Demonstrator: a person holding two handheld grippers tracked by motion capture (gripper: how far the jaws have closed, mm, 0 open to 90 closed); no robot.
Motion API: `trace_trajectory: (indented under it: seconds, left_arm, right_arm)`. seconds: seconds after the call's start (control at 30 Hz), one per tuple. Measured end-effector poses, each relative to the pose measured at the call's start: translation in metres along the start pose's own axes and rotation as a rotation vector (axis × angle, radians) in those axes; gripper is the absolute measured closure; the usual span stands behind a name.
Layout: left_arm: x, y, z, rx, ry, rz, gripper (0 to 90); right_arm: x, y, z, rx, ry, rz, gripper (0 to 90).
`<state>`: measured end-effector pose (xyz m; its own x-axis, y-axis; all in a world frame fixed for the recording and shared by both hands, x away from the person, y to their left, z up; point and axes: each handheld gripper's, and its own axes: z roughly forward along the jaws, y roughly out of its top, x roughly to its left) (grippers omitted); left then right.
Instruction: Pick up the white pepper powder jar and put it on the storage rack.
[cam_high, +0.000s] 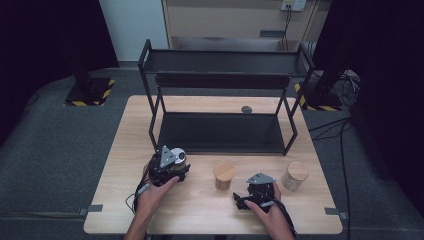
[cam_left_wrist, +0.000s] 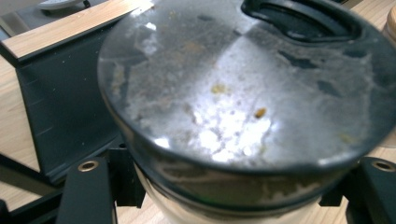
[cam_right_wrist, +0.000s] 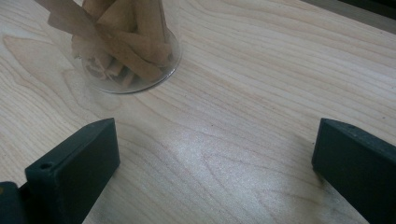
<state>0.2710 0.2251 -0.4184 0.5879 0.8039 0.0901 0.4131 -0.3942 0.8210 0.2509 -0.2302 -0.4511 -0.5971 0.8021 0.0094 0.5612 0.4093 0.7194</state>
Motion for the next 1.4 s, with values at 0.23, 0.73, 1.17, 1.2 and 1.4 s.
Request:
trace_trajectory:
  seconds: [0.23,0.73,1.17,1.2,1.4]
  left_arm:
    - [0.004,0.008,0.008,-0.009,-0.003,-0.008,28.7]
    - [0.006,0.033,0.025,-0.014,-0.003,0.018,28.7]
    - [0.007,0.049,0.045,-0.005,0.004,0.026,28.7]
    - [0.007,0.05,0.048,-0.003,0.004,0.027,28.7]
    - [0.007,0.057,0.059,-0.005,-0.001,0.028,28.7]
  right_arm:
    - [0.0,0.0,0.0,-0.002,0.0,-0.001,0.7]
    - [0.0,-0.001,0.0,-0.002,0.002,0.0,0.5]
    - [-0.001,0.0,0.0,-0.002,0.003,-0.002,0.5]
    - [-0.001,-0.001,0.0,-0.002,0.003,-0.002,0.5]
    - [-0.001,0.0,0.0,-0.002,0.003,-0.002,0.5]
